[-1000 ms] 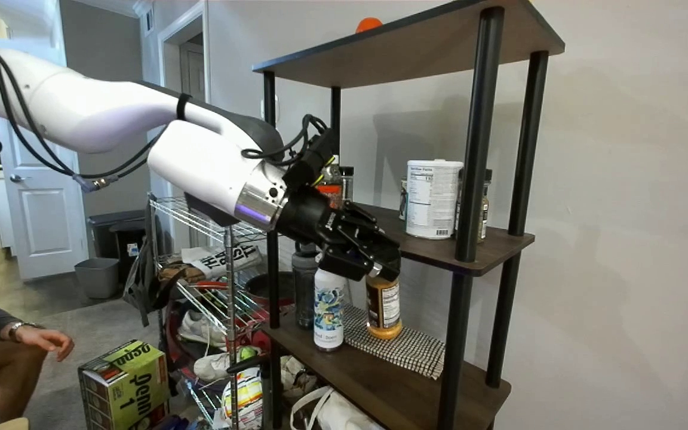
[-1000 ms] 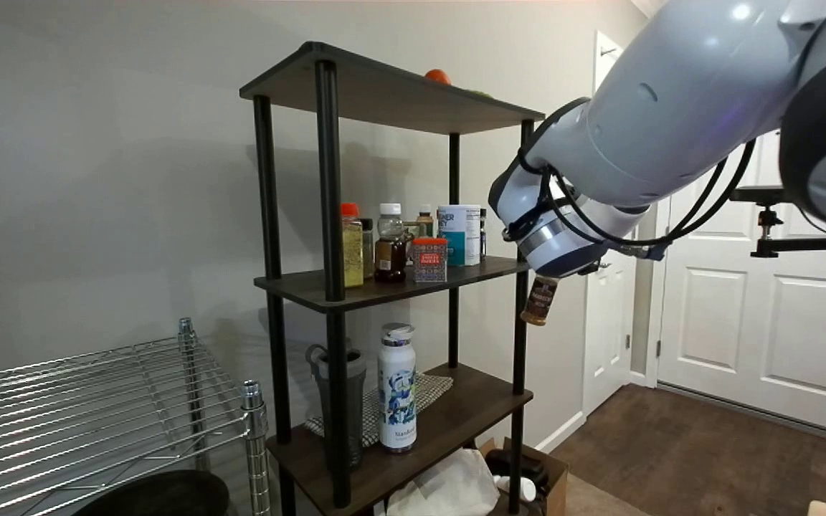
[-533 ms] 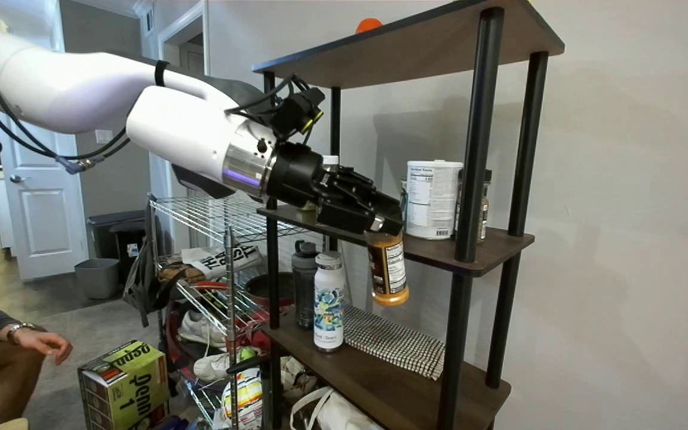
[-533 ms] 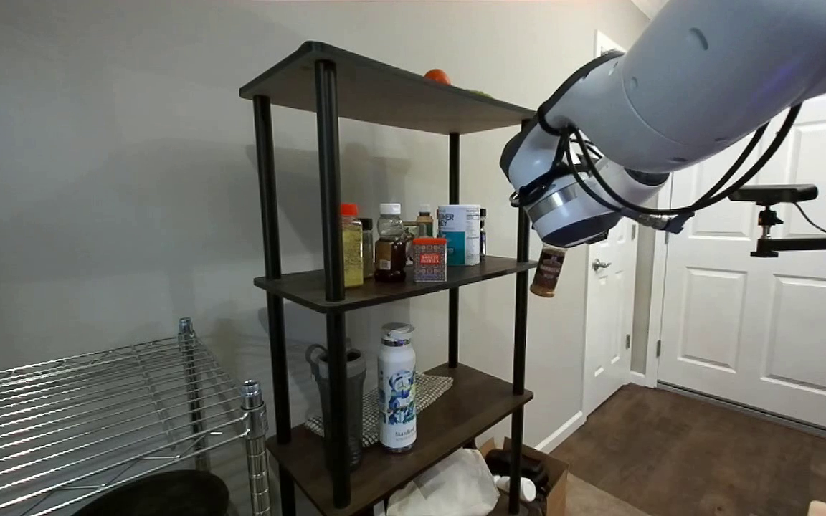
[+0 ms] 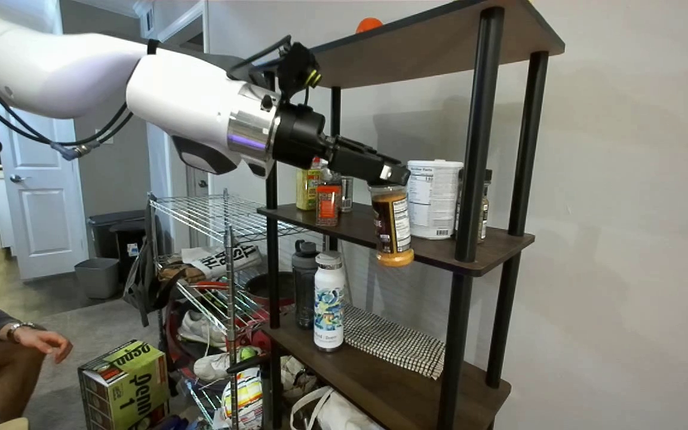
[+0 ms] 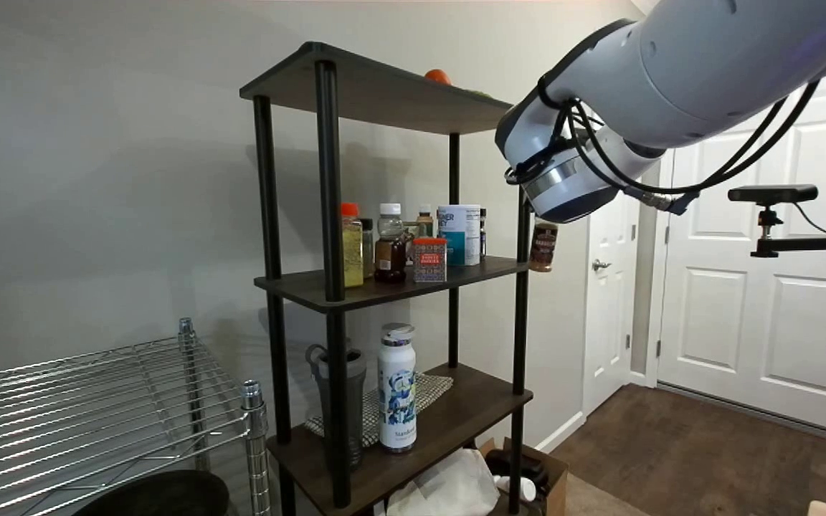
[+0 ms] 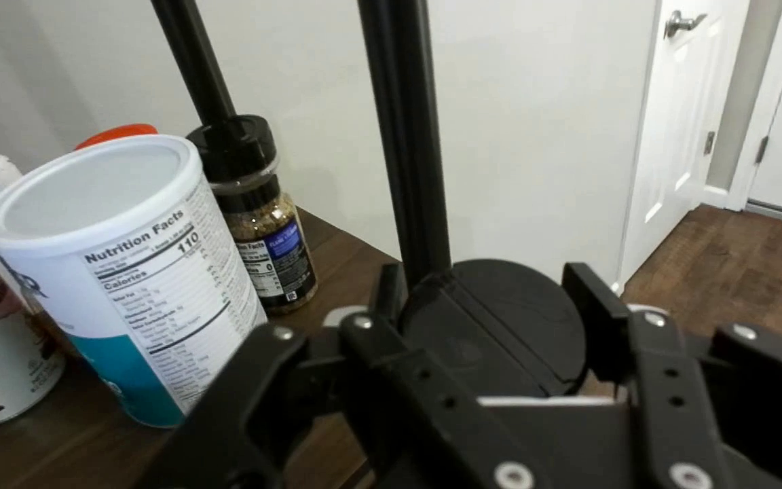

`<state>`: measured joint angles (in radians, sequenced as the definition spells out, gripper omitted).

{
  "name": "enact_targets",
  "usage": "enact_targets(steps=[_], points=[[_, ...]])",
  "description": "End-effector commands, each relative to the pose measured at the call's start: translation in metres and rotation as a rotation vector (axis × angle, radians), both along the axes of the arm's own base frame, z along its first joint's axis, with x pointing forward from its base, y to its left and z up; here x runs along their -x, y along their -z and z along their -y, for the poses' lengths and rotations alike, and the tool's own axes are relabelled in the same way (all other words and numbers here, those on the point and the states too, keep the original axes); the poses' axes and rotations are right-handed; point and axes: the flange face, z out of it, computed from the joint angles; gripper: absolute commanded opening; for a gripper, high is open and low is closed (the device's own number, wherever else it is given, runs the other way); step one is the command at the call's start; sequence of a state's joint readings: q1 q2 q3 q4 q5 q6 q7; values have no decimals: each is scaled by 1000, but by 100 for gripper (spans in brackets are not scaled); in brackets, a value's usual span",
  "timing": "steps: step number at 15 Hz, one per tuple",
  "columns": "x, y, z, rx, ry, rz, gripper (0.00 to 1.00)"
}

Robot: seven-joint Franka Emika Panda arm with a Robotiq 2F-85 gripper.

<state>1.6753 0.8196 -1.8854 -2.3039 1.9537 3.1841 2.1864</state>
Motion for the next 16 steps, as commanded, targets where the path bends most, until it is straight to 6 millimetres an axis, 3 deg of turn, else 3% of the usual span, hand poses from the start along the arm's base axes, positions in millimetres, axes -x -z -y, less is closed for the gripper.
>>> enact_targets(steps=[1,9,16], points=[[-10,-21,0,53,-51,-25,36],[-52,-32,-15,76,-132,-21,36],[-72,-10,-3,51,-146,-59,36]])
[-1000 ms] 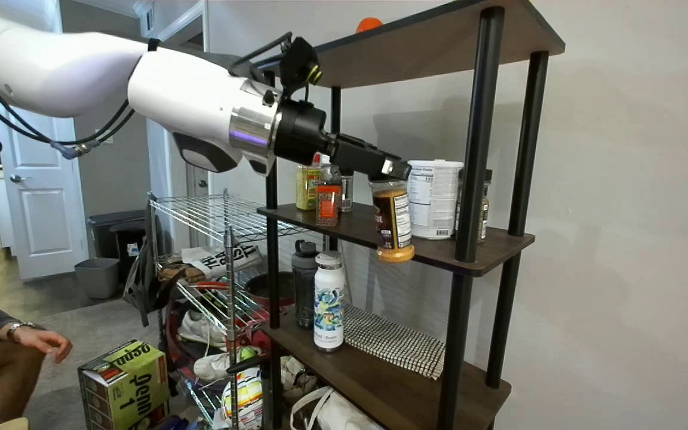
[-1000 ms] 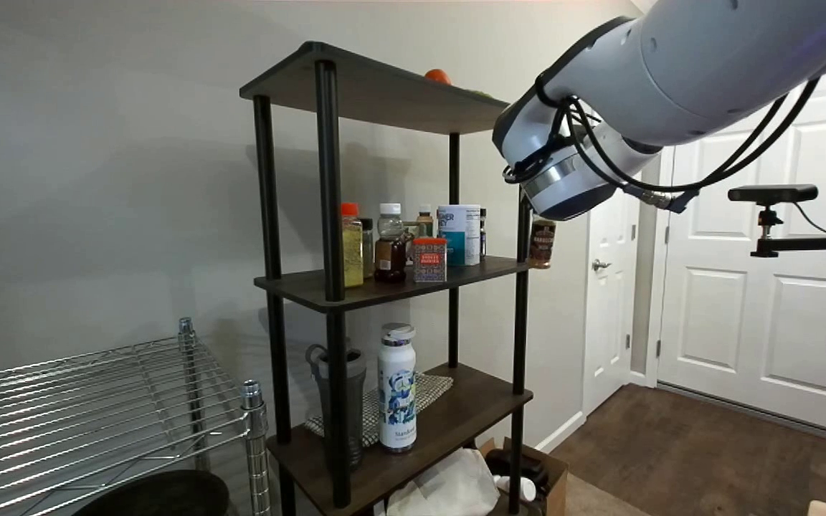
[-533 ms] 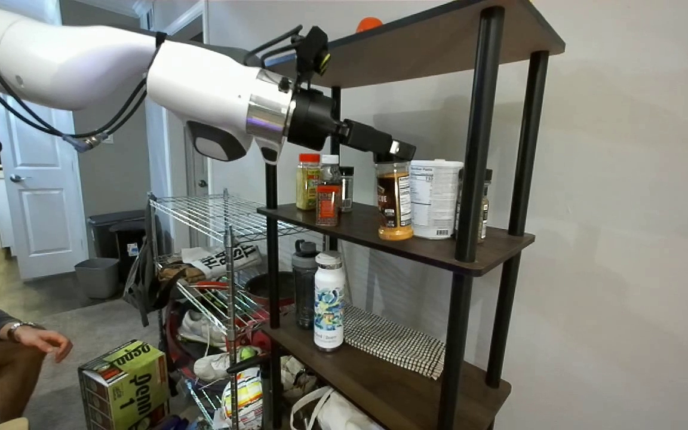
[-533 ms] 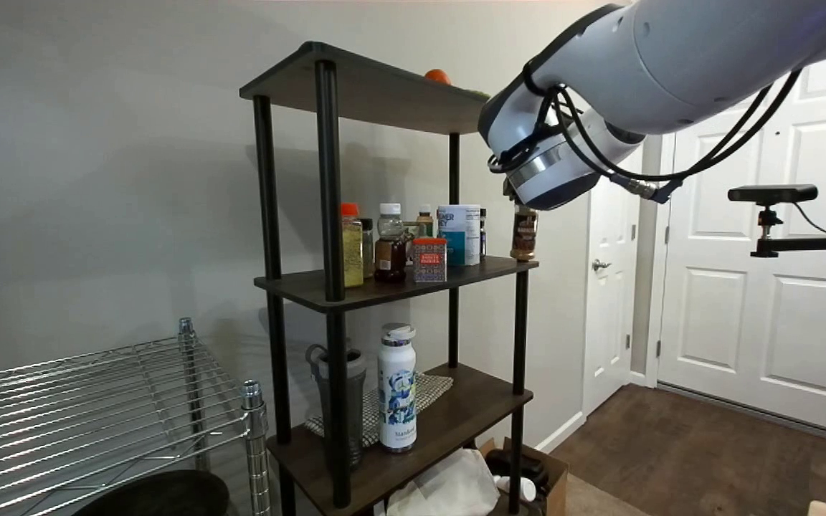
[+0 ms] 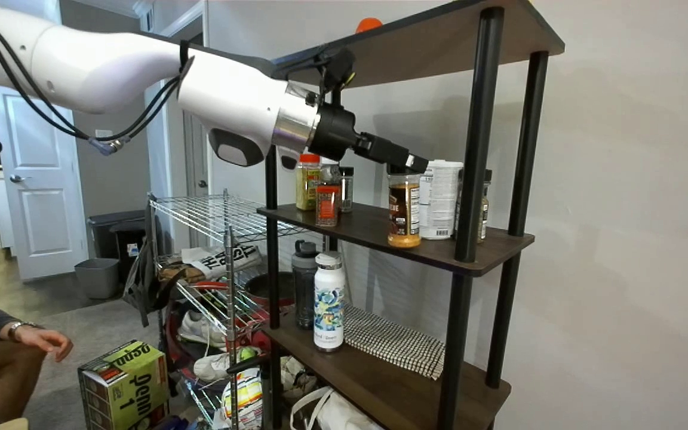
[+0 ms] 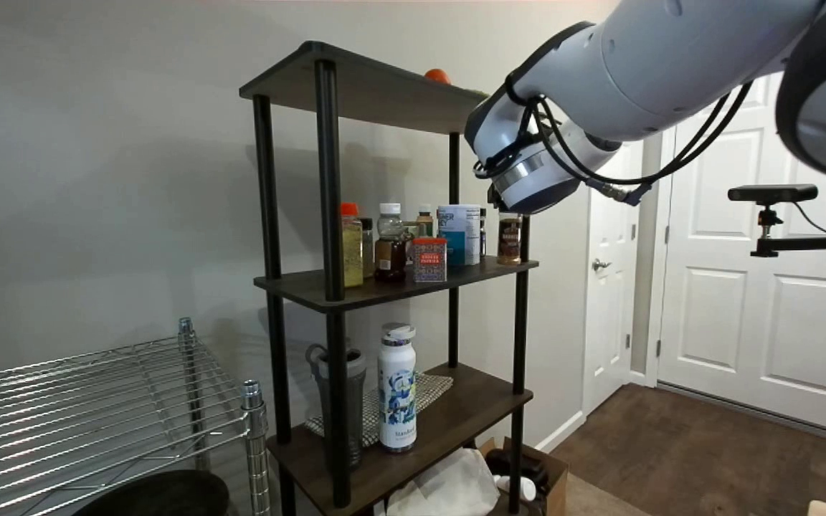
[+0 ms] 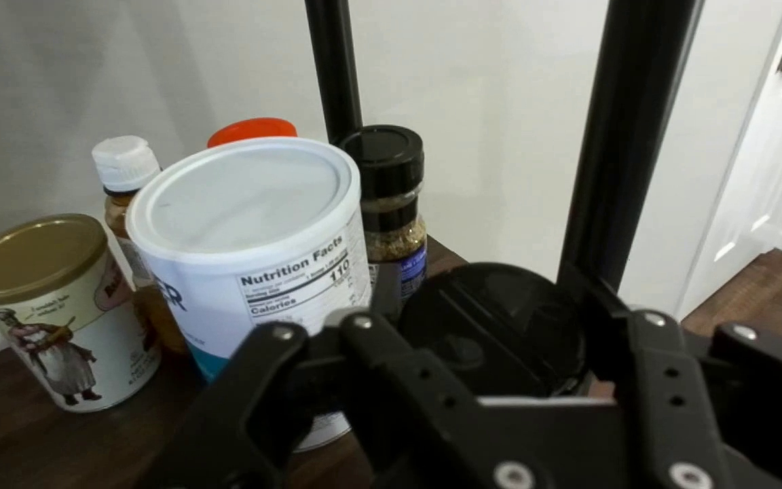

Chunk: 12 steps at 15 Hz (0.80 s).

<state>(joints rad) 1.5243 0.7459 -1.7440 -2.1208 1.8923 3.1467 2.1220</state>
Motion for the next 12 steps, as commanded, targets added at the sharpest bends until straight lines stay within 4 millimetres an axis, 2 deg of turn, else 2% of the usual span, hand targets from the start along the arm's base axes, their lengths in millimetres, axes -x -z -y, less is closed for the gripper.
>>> enact_targets(steps=[1,12], points=[[-9,5,12,-5,-2,-14,36],[-24,7,18,1,4,-12,36]])
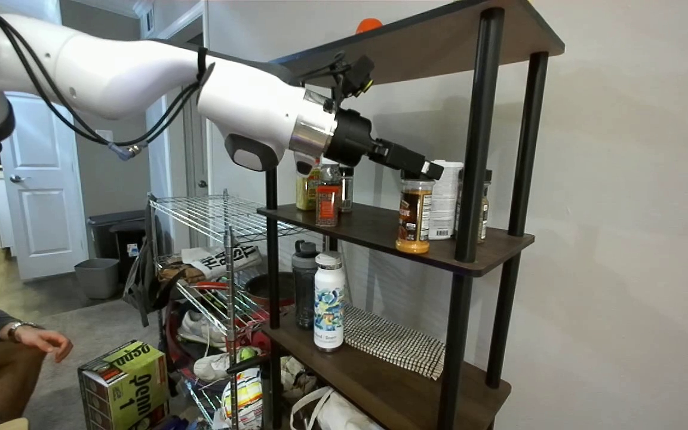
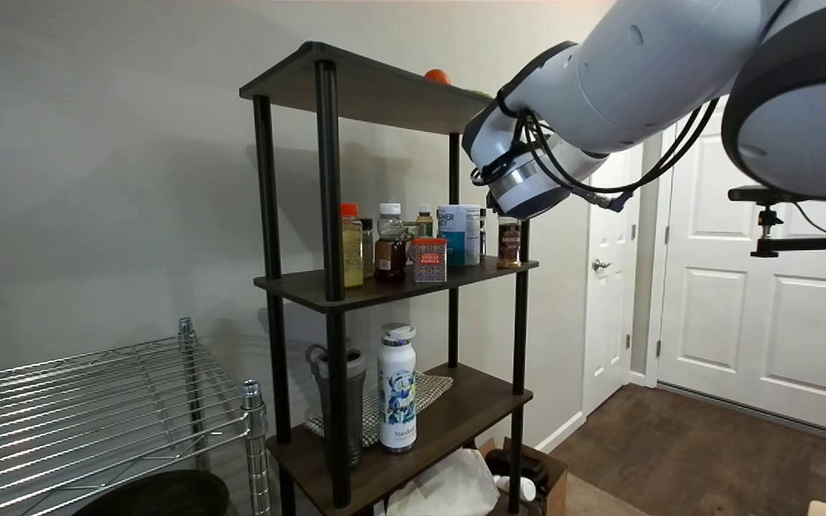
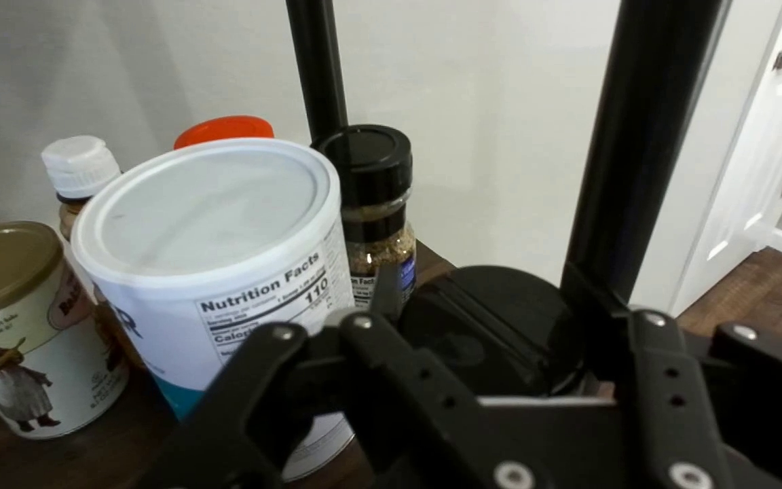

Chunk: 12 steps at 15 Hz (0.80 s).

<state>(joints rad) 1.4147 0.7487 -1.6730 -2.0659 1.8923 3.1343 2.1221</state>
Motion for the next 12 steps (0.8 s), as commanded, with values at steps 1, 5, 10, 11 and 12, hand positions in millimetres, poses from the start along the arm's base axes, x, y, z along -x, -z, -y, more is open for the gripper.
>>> enact_targets(steps=[1,5,10,11,12], points=[[-7,1,3,-2,-7,-1,36],[-9,3,2,-3,-11,-6,86],[-11,8,-1,-5,-11,-14,100],[-11,9,-1,-4,-12,-15,100],[-10,8,-1,-3,-11,-15,100]])
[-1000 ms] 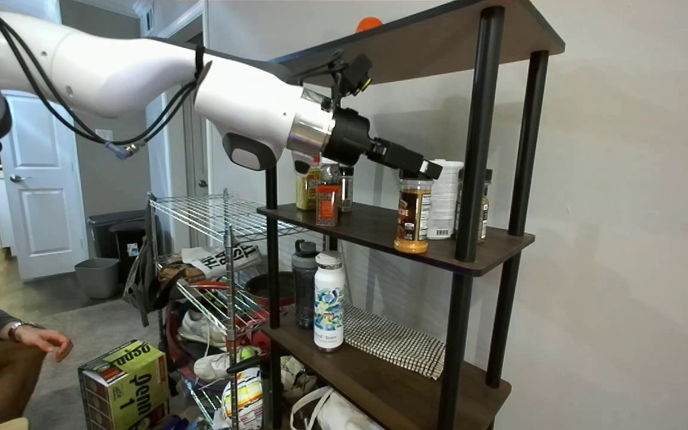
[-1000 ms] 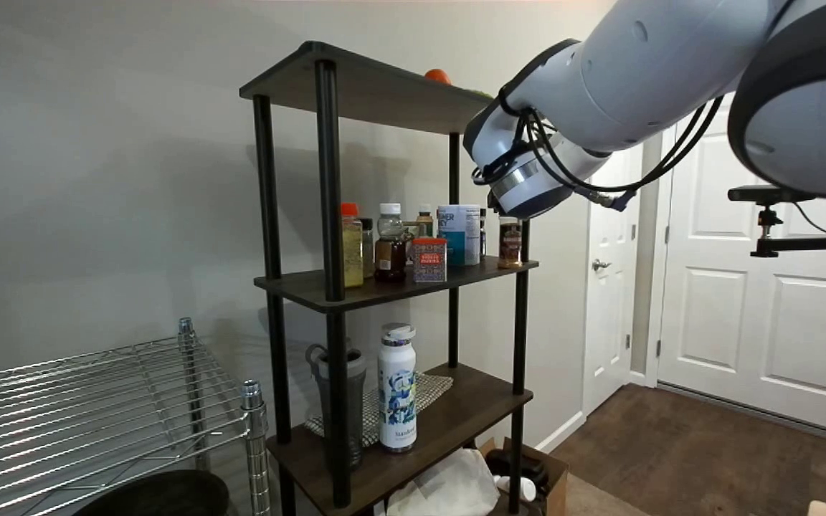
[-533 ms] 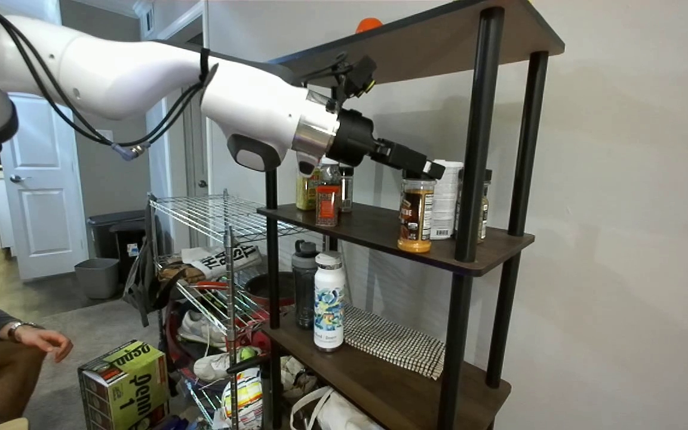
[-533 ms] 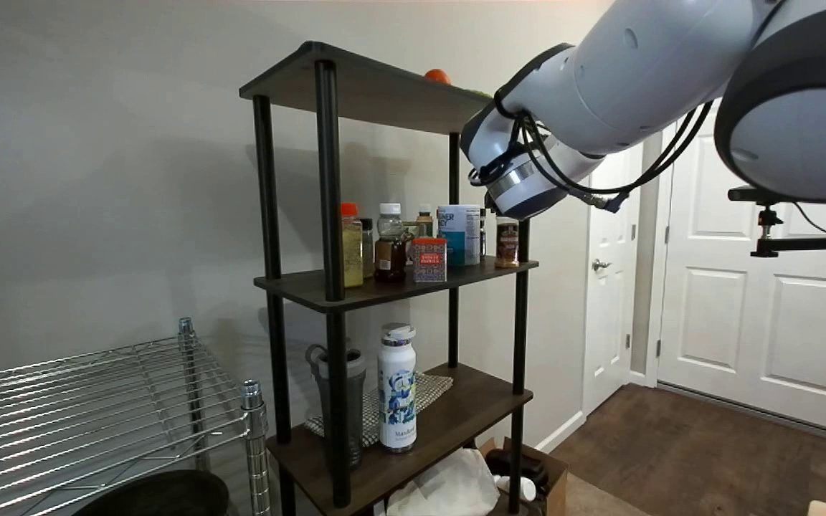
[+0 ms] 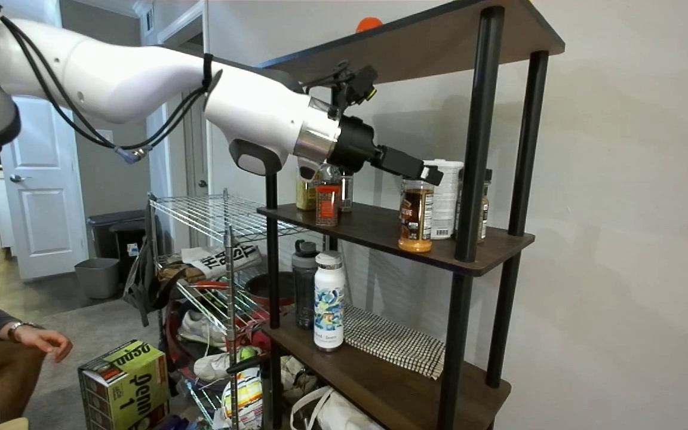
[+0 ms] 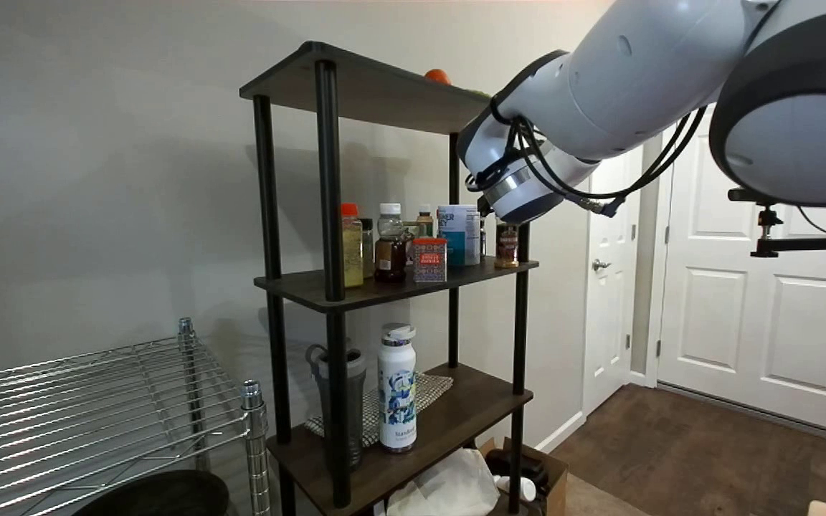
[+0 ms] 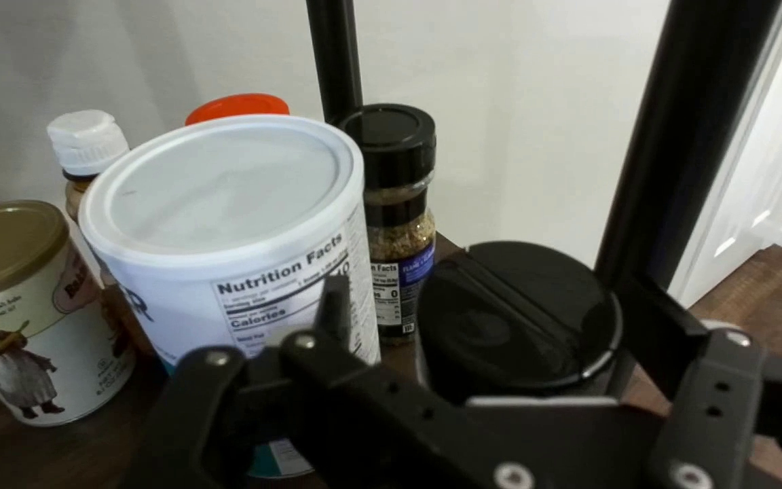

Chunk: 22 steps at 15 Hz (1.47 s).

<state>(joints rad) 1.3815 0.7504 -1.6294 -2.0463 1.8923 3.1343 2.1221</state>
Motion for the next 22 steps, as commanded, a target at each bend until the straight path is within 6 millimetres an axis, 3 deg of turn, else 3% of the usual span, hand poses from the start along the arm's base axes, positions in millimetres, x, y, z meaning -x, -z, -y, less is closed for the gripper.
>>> enact_targets(steps=[1,6,13,19,22], points=[[0,-2,3,-1,2,2,100],[7,-11,7,14,18,13,100],[31,-51,6,62,41,72,100],[55,-40,-7,30,63,68,100],[77,-35,-14,19,101,80,100]])
